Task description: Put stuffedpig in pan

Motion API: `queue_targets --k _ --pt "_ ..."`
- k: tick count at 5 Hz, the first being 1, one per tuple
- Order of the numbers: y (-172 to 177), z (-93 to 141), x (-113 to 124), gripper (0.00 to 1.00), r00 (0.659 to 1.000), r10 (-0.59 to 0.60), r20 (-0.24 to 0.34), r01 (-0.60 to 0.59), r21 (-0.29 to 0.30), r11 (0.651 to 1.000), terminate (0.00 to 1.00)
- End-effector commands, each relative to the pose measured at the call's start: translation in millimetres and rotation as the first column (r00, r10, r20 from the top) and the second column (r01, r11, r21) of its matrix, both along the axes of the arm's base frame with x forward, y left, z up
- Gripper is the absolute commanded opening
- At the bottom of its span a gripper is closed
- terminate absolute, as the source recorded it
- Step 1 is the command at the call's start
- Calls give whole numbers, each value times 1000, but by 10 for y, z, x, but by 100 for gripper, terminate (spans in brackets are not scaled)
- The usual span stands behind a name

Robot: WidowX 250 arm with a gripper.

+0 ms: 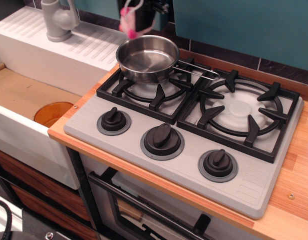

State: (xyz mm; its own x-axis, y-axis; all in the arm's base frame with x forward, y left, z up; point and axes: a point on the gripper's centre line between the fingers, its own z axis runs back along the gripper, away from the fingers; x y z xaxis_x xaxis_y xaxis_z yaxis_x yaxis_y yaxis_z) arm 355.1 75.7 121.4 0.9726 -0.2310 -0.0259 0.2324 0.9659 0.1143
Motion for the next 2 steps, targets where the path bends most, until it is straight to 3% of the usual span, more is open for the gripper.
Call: queue_targets --k 1,2 --pt "-27 55 200 100 997 -28 67 28 9 1000 0" --pt "-11 117 162 100 998 -25 61 24 25 999 0"
